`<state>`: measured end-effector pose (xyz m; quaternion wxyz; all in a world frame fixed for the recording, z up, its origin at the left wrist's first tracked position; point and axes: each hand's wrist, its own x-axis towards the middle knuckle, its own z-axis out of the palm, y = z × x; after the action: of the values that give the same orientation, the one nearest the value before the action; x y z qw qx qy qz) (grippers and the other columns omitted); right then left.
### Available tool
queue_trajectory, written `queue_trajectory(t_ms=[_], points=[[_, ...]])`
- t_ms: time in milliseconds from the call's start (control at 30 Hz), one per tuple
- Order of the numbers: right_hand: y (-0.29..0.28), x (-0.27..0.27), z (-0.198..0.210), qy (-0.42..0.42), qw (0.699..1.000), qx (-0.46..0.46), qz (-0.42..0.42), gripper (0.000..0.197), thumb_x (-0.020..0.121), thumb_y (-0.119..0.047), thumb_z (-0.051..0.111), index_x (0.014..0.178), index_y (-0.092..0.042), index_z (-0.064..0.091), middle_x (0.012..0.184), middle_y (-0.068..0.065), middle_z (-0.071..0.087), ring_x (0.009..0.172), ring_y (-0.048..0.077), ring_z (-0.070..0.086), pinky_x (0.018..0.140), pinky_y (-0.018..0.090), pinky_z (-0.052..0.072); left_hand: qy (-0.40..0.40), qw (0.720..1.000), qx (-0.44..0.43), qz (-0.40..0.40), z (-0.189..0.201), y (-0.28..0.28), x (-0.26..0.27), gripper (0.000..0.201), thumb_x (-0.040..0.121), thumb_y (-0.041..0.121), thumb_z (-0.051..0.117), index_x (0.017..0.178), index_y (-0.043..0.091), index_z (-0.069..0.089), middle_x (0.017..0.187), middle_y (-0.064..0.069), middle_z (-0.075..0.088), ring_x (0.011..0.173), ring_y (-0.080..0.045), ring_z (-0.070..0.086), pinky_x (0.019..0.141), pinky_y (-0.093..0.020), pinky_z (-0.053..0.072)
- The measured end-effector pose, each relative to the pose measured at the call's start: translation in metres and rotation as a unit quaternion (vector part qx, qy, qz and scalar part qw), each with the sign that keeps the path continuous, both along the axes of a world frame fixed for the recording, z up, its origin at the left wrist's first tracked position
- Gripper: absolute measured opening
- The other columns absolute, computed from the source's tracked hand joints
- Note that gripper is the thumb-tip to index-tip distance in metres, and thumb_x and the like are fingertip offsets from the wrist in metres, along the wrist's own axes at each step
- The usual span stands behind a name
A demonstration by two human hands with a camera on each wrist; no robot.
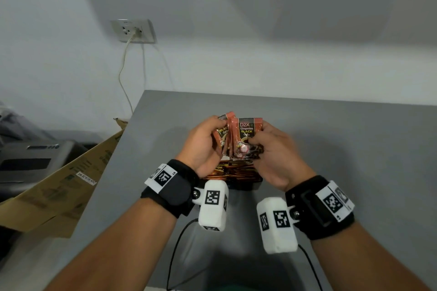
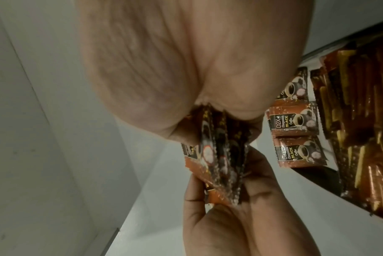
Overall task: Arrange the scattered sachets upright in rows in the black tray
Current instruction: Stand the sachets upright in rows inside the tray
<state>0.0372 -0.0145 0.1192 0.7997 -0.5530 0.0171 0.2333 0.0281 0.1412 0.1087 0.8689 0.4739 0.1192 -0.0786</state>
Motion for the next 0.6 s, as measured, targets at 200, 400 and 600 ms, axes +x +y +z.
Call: queue_trajectory(t_ms=[200, 400, 600], points=[[-0.003, 0.002, 0.003, -0.096, 0.991, -0.081, -0.045, 0.045, 0.086, 0.019, 0.052, 0.121, -0.008, 0.062, 0.113, 0.020, 0.070, 0.103, 0.029, 0.068, 0.092, 0.045, 0.056, 0.020, 0.999, -0.038, 0.011, 0.004, 0.000, -0.002, 0.033, 0.085, 0.012, 0.039, 0.115, 0.004, 0.051, 0.098, -0.020, 0.059, 0.082, -0.027, 0.057, 0.074, -0.038, 0.049], [-0.008, 0.003, 0.009, -0.147, 0.980, -0.131, -0.024, 0.045, 0.083, 0.020, 0.060, 0.115, -0.011, 0.064, 0.101, 0.011, 0.075, 0.089, 0.017, 0.072, 0.076, 0.026, 0.057, 0.049, 0.998, -0.022, 0.026, 0.005, 0.004, -0.002, 0.051, 0.083, 0.019, 0.049, 0.128, -0.006, 0.050, 0.123, -0.038, 0.058, 0.103, -0.039, 0.058, 0.094, -0.055, 0.044], [0.002, -0.004, 0.009, -0.272, 0.927, -0.259, 0.001, 0.040, 0.084, 0.000, 0.070, 0.117, -0.024, 0.070, 0.105, -0.011, 0.074, 0.096, 0.001, 0.068, 0.084, 0.016, 0.052, -0.015, 0.997, -0.018, -0.068, 0.006, -0.008, -0.008, 0.050, 0.094, 0.025, 0.059, 0.129, -0.011, 0.056, 0.120, -0.026, 0.063, 0.112, -0.034, 0.063, 0.097, -0.040, 0.052]])
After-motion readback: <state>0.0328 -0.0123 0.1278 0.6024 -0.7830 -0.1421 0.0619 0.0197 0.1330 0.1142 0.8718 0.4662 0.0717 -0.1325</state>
